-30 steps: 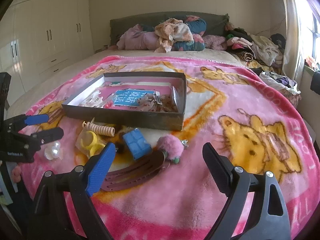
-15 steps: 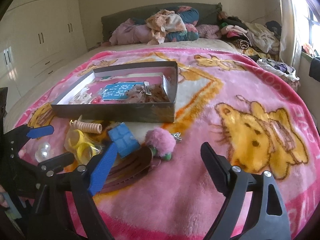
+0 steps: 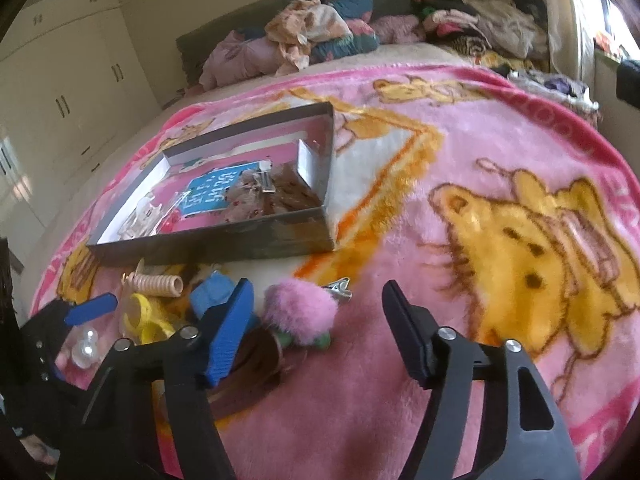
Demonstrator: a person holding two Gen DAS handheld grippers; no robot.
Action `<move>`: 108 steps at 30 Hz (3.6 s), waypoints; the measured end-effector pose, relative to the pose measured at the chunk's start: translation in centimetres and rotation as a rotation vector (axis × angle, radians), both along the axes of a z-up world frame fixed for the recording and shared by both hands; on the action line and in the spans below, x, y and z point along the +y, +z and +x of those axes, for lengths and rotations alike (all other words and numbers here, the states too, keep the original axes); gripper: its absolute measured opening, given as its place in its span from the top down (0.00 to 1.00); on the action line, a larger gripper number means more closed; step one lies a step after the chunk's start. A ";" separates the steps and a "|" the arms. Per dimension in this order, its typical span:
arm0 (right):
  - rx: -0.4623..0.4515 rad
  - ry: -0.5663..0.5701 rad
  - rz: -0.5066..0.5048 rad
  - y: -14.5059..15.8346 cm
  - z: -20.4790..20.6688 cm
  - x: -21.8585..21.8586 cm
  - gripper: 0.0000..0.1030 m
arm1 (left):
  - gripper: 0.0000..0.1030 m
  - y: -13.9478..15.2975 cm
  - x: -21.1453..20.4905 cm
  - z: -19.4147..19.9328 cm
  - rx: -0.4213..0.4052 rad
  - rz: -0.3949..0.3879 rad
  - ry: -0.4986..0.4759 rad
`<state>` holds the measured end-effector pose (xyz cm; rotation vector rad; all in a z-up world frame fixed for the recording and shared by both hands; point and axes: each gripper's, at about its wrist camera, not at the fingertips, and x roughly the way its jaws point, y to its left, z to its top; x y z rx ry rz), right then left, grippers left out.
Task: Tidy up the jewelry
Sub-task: 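Move the left tool toward the bag of yellow rings beside the tray, then grasp the yellow-ring bag with the left tool while the right tool grasps the pink pom-pom keychain, then carry the ring bag and pom-pom into the tray while both tools open to release them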
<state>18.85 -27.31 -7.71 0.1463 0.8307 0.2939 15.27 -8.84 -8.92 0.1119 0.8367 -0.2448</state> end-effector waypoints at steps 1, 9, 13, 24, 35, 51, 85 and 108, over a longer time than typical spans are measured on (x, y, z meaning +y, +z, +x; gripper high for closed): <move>0.011 0.000 0.002 -0.1 0.3 -0.1 0.44 | 0.11 -0.1 -0.1 0.1 0.003 0.001 0.001; 0.042 0.041 -0.007 -0.8 0.7 0.8 0.56 | 0.19 -0.9 -0.9 0.5 0.025 0.008 -0.009; 0.031 0.040 -0.014 -0.8 0.4 0.8 0.57 | 0.25 -1.0 -1.2 0.7 0.026 0.015 -0.008; -0.029 -0.014 0.021 0.3 -1.0 -0.7 0.57 | 0.30 -0.7 -0.9 0.5 0.024 -0.001 -0.014; -0.094 -0.050 0.029 1.7 -2.4 -2.0 0.57 | 0.30 1.1 -0.3 -0.1 -0.012 -0.049 -0.019; -0.128 0.031 0.023 3.8 -2.6 1.0 0.57 | 0.30 3.6 2.8 0.6 -0.063 -0.117 0.043; -0.144 0.141 -0.029 5.3 2.5 8.9 0.57 | 0.30 5.2 11.9 4.8 -0.095 -0.200 0.224; -0.122 0.128 -0.083 3.8 6.4 11.2 0.57 | 0.30 3.9 12.4 10.5 -0.095 -0.195 0.211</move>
